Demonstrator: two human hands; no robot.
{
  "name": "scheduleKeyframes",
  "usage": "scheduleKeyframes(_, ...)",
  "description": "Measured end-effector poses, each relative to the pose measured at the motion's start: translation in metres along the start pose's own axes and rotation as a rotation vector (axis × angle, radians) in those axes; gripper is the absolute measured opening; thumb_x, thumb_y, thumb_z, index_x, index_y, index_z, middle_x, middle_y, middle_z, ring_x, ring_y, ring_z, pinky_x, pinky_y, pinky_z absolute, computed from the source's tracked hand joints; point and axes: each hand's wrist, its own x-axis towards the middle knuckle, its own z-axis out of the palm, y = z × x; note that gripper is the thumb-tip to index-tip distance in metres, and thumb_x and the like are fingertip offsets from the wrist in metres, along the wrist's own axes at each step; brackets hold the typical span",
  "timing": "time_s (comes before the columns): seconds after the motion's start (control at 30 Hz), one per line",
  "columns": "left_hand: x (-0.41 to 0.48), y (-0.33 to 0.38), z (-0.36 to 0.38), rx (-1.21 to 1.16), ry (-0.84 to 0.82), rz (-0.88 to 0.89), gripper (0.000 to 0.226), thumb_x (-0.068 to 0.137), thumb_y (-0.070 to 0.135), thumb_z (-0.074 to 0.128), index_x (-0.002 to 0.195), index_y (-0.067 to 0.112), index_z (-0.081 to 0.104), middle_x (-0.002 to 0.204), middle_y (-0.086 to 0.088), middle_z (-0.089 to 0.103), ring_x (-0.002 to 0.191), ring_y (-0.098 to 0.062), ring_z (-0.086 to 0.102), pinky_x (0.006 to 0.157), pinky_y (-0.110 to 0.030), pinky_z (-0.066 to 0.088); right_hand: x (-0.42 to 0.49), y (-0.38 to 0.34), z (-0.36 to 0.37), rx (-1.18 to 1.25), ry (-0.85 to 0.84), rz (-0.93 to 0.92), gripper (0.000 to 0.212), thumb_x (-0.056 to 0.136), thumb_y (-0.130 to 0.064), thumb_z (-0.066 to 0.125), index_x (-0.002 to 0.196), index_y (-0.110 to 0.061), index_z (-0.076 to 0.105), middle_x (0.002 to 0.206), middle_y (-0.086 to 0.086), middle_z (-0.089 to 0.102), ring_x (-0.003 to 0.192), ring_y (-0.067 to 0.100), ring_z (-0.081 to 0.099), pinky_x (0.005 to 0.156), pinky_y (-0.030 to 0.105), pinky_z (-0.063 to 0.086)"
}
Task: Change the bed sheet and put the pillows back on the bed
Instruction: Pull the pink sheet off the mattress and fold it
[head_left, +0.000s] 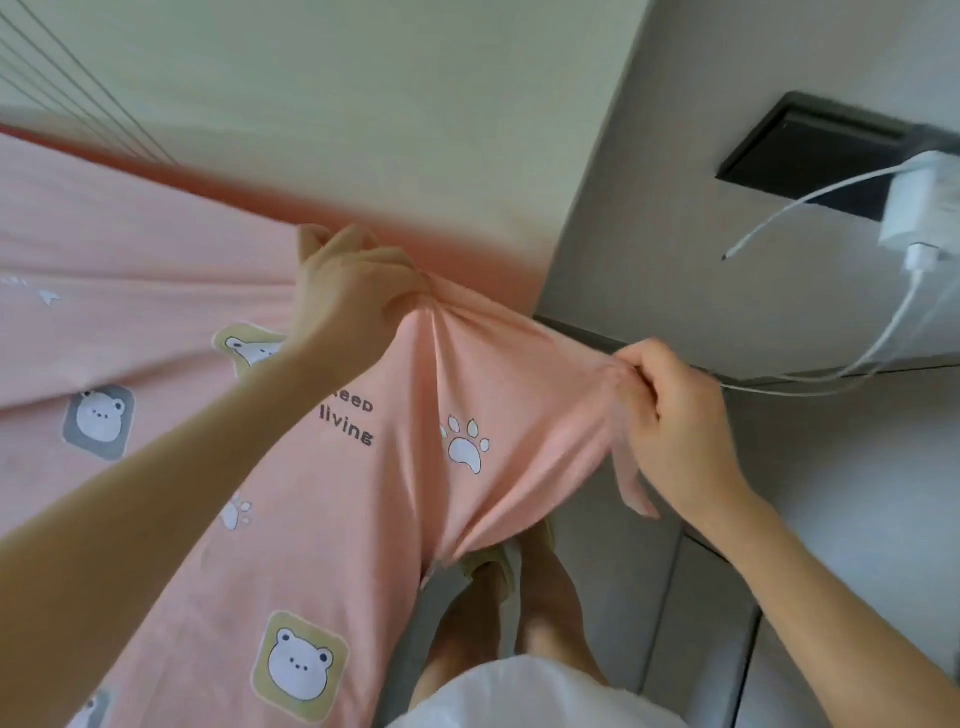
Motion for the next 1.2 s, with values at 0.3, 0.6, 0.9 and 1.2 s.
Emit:
scheduleKeyframes(0.3,0.010,0.017,-0.114,-0.056,0.175,-0.012,0.019,0.084,0.035,0.064,0.079,0.021,0.075,0.086,0.009,0.072,0.082,-0.016,0.046,0.071,-0.026,0.013,-0.003,-0.138,-0.113,-0.009,-0.093,-0.147,0.022,0.091,-0.017,0.059,0.079,-0.035,0.064,0.067,-0.019,0.065,0.071,-0.006,0.059,0.057,0.003,0.039)
scheduleKeyframes(0.6,0.002,0.042,-0.150,0.007,0.259,-0.227,0.033,0.078,0.050,0.062,0.099,0.027,0.073,0.099,0.007,0.070,0.090,-0.028,0.057,0.074,-0.029,0.018,0.031,-0.159,-0.147,-0.244,-0.043,-0.156,0.018,0.090,-0.012,0.058,0.077,-0.021,0.067,0.067,-0.005,0.066,0.061,0.014,0.056,0.053,0.019,0.038)
scheduleKeyframes(0.9,-0.141,0.151,-0.084,-0.056,-0.028,-0.870,0.032,0.076,0.053,0.063,0.081,0.022,0.071,0.085,0.003,0.066,0.085,-0.026,0.059,0.076,-0.033,0.027,0.076,-0.095,-0.106,-0.664,-0.191,-0.295,0.020,0.095,-0.005,0.045,0.101,0.000,0.063,0.093,0.021,0.067,0.087,0.036,0.062,0.063,0.028,0.033)
scheduleKeyframes(1.2,-0.266,0.234,-0.028,-0.106,-0.386,-1.492,0.026,0.092,0.043,0.047,0.093,0.025,0.066,0.097,0.008,0.062,0.095,-0.019,0.056,0.080,-0.034,0.026,0.037,-0.106,-0.012,-0.962,-0.528,-0.682,0.027,0.086,-0.003,0.048,0.112,-0.009,0.055,0.116,0.010,0.054,0.106,0.031,0.051,0.080,0.034,0.041)
